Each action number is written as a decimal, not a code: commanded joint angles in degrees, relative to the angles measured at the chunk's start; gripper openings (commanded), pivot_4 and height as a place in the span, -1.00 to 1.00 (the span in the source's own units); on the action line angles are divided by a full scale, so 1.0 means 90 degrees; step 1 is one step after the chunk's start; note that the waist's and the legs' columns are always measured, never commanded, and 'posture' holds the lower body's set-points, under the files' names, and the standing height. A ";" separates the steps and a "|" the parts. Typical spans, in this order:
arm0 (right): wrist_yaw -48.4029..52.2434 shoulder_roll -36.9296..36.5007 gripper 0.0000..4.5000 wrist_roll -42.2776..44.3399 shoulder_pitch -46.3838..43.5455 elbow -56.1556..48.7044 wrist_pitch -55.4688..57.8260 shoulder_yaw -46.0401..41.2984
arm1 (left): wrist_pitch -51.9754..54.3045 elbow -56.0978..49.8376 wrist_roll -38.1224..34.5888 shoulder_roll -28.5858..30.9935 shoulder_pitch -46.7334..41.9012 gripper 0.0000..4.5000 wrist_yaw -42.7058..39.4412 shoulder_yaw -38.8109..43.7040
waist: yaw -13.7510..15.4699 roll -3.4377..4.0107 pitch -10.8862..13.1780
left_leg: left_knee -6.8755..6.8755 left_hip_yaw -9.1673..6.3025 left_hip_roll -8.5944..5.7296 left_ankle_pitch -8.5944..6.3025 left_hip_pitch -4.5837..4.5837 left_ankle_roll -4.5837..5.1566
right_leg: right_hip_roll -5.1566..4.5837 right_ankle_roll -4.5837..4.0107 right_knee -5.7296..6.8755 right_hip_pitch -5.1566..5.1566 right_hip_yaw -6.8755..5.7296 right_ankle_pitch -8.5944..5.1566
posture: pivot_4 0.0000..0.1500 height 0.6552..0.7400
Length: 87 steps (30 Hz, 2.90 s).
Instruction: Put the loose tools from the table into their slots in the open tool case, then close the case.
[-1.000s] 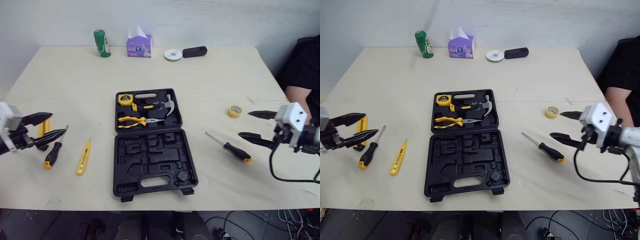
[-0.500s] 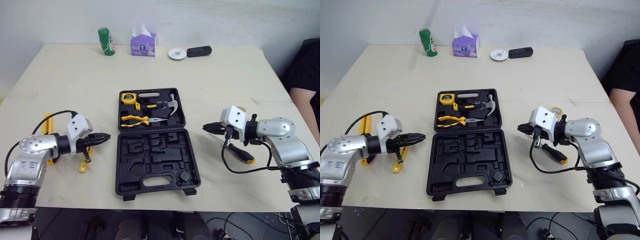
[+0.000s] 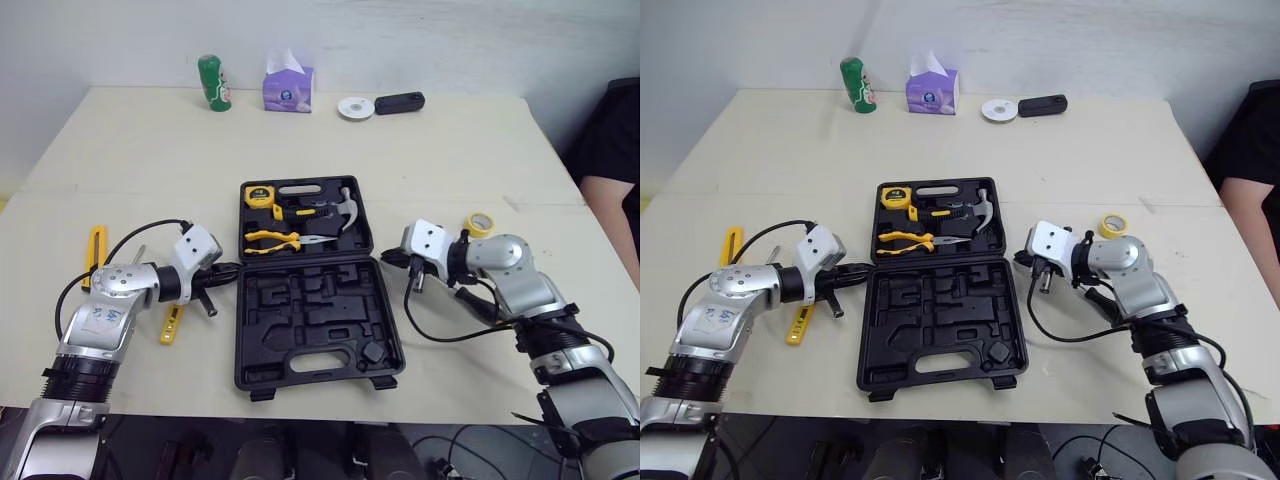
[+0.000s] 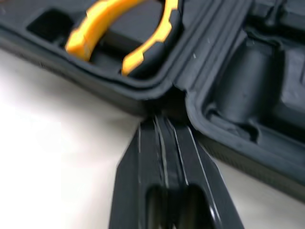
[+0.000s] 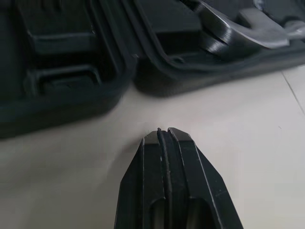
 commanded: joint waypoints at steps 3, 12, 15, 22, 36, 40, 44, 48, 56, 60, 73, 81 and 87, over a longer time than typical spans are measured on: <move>0.0008 0.0078 -1.00 -0.0069 -0.0221 -0.0038 -0.0162 -0.0036 | -0.0039 -0.0037 0.0015 -0.0043 -0.0222 -0.96 -0.0053 -0.0009 | -0.0004 0.0000 0.0000 | 0.0004 0.0000 0.0000 0.0001 0.0000 0.0001 | -0.0001 0.0003 0.0000 0.0002 0.0000 0.0002 | 1.00 1.00; 0.0398 0.0004 -1.00 0.0185 0.0232 -0.1038 0.0176 -0.0075 | -0.0146 0.0150 0.0131 -0.0207 -0.0574 -0.96 -0.0357 -0.0269 | 0.0008 0.0000 0.0000 | 0.0003 -0.0009 -0.0001 0.0001 -0.0003 0.0001 | 0.0000 0.0004 -0.0003 0.0005 -0.0009 0.0002 | 1.00 1.00; 0.0452 -0.0086 -1.00 0.0285 0.0532 -0.1616 0.0512 -0.0142 | -0.0135 -0.0117 0.0130 -0.0270 -0.0496 -0.96 -0.0515 -0.0385 | 0.0011 0.0000 0.0000 | 0.0004 -0.0009 -0.0001 0.0000 -0.0006 0.0002 | -0.0001 0.0004 -0.0005 0.0005 -0.0009 0.0002 | 1.00 1.00; 0.0482 -0.0478 -1.00 0.0593 0.1547 -0.3204 0.1418 -0.0440 | 0.0374 -0.0941 -0.0141 -0.0340 -0.0127 -0.96 -0.0470 -0.0221 | 0.0022 0.0000 0.0000 | 0.0004 -0.0013 -0.0002 0.0000 -0.0007 0.0002 | -0.0001 0.0004 -0.0007 0.0006 -0.0010 0.0002 | 1.00 1.00; 0.0348 -0.0795 -1.00 0.0926 0.2524 -0.4302 0.2140 -0.0751 | 0.0817 -0.1780 -0.0205 -0.0137 0.0759 -0.96 -0.0338 0.0150 | 0.0000 -0.0001 0.0001 | 0.0001 -0.0014 0.0001 -0.0001 -0.0004 0.0001 | 0.0001 0.0004 -0.0012 0.0007 -0.0008 0.0002 | 1.00 1.00; 0.0330 -0.0785 -1.00 0.0921 0.2402 -0.4080 0.2043 -0.0744 | 0.0755 -0.1952 -0.0280 -0.0044 0.0985 -0.96 -0.0464 0.0173 | -0.0006 -0.0001 0.0001 | -0.0001 -0.0014 0.0001 -0.0002 -0.0001 0.0001 | 0.0001 0.0004 -0.0012 0.0007 -0.0006 0.0002 | 1.00 1.00; 0.0309 -0.0764 -1.00 0.0869 0.2283 -0.3900 0.1923 -0.0688 | 0.0686 -0.2050 -0.0281 -0.0003 0.1158 -0.96 -0.0484 0.0126 | -0.0004 -0.0001 0.0001 | -0.0001 -0.0013 0.0001 -0.0002 0.0001 0.0001 | 0.0000 0.0004 -0.0020 0.0007 -0.0003 0.0002 | 1.00 1.00; 0.0330 -0.0794 -1.00 0.0775 0.2202 -0.3748 0.1760 -0.0597 | 0.0663 -0.2072 -0.0253 -0.0063 0.1215 -0.96 -0.0327 0.0147 | -0.0004 -0.0001 0.0000 | -0.0005 -0.0013 0.0001 -0.0003 0.0001 -0.0001 | 0.0000 0.0004 -0.0043 0.0007 -0.0003 0.0002 | 1.00 1.00; 0.0432 -0.0827 -1.00 0.0845 0.2130 -0.3564 0.1701 -0.0639 | 0.0403 -0.1693 -0.0080 -0.0106 0.1055 -0.96 -0.0097 0.0169 | 0.0002 -0.0001 0.0001 | -0.0004 -0.0012 0.0001 -0.0002 0.0002 -0.0001 | -0.0001 0.0004 -0.0043 0.0008 -0.0003 0.0002 | 1.00 1.00; 0.0443 -0.0863 -1.00 0.0820 0.2072 -0.3455 0.1623 -0.0674 | 0.0378 -0.1707 -0.0106 -0.0065 0.1052 -0.96 -0.0123 0.0150 | 0.0006 -0.0001 0.0001 | -0.0004 -0.0012 0.0001 -0.0002 0.0001 0.0000 | -0.0001 0.0004 -0.0043 0.0008 -0.0003 0.0002 | 1.00 1.00; 0.1338 -0.2078 -1.00 0.2351 0.2941 -0.3797 0.1260 -0.2968 | 0.0725 -0.1466 -0.1068 0.1916 0.1403 -0.85 -0.1572 0.2009 | 0.0012 0.0001 0.0005 | -0.0019 -0.0016 0.0004 -0.0005 0.0002 -0.0003 | 0.0000 0.0004 -0.0062 0.0009 -0.0005 0.0002 | 1.00 1.00; 0.1379 -0.3218 0.53 0.2004 0.4228 -0.1708 0.0046 -0.5325 | -0.0676 0.2639 -0.1349 0.2376 0.0633 0.62 -0.1289 0.3865 | 0.0035 0.0008 0.0010 | -0.0018 -0.0017 0.0002 -0.0022 0.0021 0.0007 | -0.0004 0.0009 -0.0072 0.0031 -0.0011 0.0005 | 1.00 1.00; 0.0882 -0.3515 0.97 0.1669 0.4657 0.0338 -0.1460 -0.6126 | -0.2000 0.5054 -0.0846 0.3219 0.0495 1.00 -0.1145 0.3893 | -0.0029 0.0009 0.0010 | -0.0027 0.0007 0.0002 -0.0043 0.0016 0.0006 | -0.0006 0.0010 -0.0075 0.0011 -0.0002 0.0006 | 1.00 1.00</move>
